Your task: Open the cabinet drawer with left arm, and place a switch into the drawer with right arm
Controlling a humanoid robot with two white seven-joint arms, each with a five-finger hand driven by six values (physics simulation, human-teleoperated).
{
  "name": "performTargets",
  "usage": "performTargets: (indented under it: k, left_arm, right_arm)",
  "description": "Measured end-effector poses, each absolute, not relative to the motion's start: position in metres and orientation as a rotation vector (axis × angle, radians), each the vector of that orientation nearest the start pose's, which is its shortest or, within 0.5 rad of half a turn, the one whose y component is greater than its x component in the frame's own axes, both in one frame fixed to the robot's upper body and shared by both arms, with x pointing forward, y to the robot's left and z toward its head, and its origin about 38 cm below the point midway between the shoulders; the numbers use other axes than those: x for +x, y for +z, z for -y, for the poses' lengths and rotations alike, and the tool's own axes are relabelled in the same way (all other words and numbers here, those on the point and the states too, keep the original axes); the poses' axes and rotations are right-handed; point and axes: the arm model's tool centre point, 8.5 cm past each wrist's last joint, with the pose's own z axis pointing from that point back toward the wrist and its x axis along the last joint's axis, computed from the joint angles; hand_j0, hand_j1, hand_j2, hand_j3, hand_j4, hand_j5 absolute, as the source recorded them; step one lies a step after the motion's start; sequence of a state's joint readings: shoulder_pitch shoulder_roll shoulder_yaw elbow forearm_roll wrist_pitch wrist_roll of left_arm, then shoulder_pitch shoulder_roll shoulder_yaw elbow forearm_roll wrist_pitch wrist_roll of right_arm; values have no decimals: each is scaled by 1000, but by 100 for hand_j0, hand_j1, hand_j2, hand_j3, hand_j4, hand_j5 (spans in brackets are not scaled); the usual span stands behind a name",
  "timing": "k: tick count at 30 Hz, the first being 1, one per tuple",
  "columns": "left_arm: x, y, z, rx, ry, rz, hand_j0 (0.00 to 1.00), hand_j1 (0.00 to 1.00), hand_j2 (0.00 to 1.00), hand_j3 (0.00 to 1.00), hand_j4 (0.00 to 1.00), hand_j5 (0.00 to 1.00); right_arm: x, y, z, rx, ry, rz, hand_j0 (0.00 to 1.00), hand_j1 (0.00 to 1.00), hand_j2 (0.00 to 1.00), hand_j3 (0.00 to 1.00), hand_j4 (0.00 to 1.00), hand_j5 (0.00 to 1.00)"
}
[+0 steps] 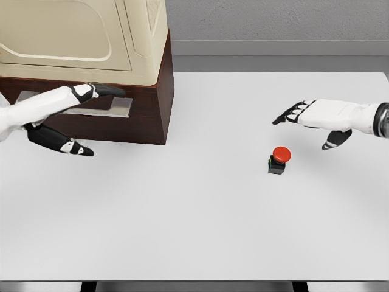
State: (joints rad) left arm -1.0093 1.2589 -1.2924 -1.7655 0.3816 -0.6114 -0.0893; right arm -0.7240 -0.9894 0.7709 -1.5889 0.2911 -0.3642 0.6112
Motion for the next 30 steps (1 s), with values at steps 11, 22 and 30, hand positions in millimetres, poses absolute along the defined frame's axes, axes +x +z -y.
performTargets:
  k: [11, 22, 30]
  left_arm:
    - [372, 322, -318, -19, -1522, 1876, 100, 100, 100, 100, 100, 100]
    - [363, 328, -319, -89, -1770, 1696, 100, 100, 100, 100, 100, 100]
    - [360, 343, -326, -97, -1812, 1659, 100, 100, 100, 100, 100, 100]
  right_arm:
    - [418, 230, 323, -413, 2101, 1139, 100, 100, 100, 100, 100, 100]
    - [407, 226, 313, -346, 2208, 1181, 100, 100, 100, 100, 100, 100]
    - [406, 217, 302, -302, 2222, 1195, 100, 100, 100, 100, 100, 100]
